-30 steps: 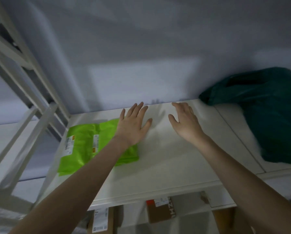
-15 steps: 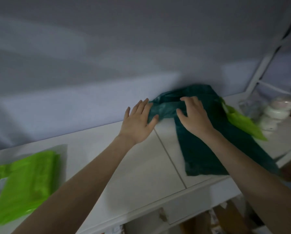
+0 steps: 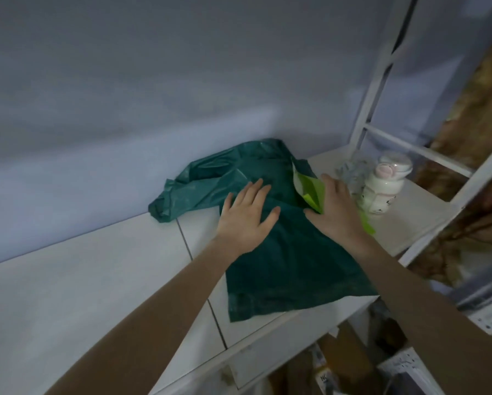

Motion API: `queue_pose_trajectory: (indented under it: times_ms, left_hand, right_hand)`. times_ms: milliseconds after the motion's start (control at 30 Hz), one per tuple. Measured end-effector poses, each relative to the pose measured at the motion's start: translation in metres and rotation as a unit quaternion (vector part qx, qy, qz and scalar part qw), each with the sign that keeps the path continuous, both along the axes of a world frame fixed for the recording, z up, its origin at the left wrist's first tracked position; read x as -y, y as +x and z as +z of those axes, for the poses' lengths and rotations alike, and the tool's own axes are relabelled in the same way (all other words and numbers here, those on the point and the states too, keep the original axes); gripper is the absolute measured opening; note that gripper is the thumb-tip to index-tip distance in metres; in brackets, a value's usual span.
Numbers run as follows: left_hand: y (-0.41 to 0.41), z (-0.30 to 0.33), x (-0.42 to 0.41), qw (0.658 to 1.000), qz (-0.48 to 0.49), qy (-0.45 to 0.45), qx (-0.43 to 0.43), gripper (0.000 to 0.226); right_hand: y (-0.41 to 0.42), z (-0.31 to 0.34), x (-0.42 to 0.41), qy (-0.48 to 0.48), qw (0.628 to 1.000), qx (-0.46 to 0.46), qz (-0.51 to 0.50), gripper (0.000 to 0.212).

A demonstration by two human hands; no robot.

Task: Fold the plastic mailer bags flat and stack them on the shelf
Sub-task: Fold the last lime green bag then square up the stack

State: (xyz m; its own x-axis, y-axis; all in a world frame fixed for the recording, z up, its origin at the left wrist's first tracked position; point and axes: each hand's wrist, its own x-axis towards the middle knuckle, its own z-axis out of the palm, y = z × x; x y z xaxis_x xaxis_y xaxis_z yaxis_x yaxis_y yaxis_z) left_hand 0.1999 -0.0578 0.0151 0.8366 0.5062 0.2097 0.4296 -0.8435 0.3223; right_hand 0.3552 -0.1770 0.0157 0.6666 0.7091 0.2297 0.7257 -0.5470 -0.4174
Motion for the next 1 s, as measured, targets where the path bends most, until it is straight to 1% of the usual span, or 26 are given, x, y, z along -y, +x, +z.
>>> queue_pose_trajectory:
  times_ms: [67,100,133,167,233,267,333,433,533,633,733,800,833,933,967,1000]
  left_hand:
    - [0.011,-0.006,0.001,1.000,-0.005,0.002,-0.007,0.057]
    - [0.015,-0.008,0.001,1.000,-0.006,0.006,-0.012,0.057]
    - [0.018,-0.011,0.001,1.000,-0.006,0.009,-0.016,0.057]
    - [0.019,-0.012,0.000,1.000,-0.004,0.010,-0.020,0.057]
    - [0.022,-0.015,0.000,1.000,0.000,0.004,-0.028,0.057]
    - [0.023,-0.016,-0.001,1.000,0.001,0.001,-0.032,0.057]
    - [0.024,-0.017,-0.002,0.999,0.004,0.000,-0.035,0.057]
    - [0.024,-0.013,-0.005,1.000,0.003,0.007,-0.029,0.057]
    - [0.023,-0.004,-0.005,1.000,0.001,-0.004,-0.019,0.057]
    - [0.021,0.007,-0.005,1.000,-0.002,-0.013,-0.001,0.058]
    - [0.016,0.019,0.000,0.999,-0.016,-0.036,0.026,0.062]
    - [0.009,0.030,0.006,0.996,-0.031,-0.072,0.045,0.068]
    - [0.006,0.034,0.008,0.992,-0.036,-0.107,0.051,0.073]
    - [-0.010,0.042,0.006,0.964,-0.051,-0.240,0.098,0.095]
    - [-0.017,0.045,0.004,0.953,-0.063,-0.267,0.125,0.099]
    - [-0.025,0.047,0.003,0.943,-0.074,-0.285,0.153,0.098]
  right_hand:
    - [0.009,-0.009,0.002,-0.008,1.000,-0.024,-0.002,0.083]
    - [0.014,-0.014,0.002,-0.014,0.999,-0.036,-0.004,0.080]
    - [0.018,-0.018,0.002,-0.022,0.999,-0.040,-0.005,0.073]
    - [0.021,-0.022,0.001,-0.029,0.999,-0.036,-0.007,0.060]
    - [0.025,-0.025,-0.001,-0.013,1.000,-0.014,-0.016,0.024]
    - [0.027,-0.025,-0.002,-0.001,1.000,-0.006,-0.026,0.017]
    - [0.029,-0.022,-0.003,0.018,0.998,0.017,-0.054,0.031]
    - [0.032,-0.007,-0.004,0.103,0.990,0.062,-0.075,0.029]
    - [0.030,0.019,-0.004,0.175,0.979,0.075,-0.078,0.027]
    - [0.024,0.041,-0.006,0.234,0.968,0.078,-0.056,0.027]
    - [0.011,0.057,-0.010,0.270,0.961,0.057,-0.031,0.038]
    - [-0.004,0.067,-0.014,0.278,0.959,0.053,-0.026,0.044]
    - [-0.011,0.070,-0.017,0.284,0.958,0.039,-0.021,0.044]
    - [-0.042,0.077,-0.029,0.314,0.949,-0.014,0.027,0.034]
    - [-0.055,0.079,-0.034,0.322,0.946,-0.025,0.044,0.029]
    - [-0.068,0.082,-0.039,0.326,0.943,-0.039,0.060,0.024]
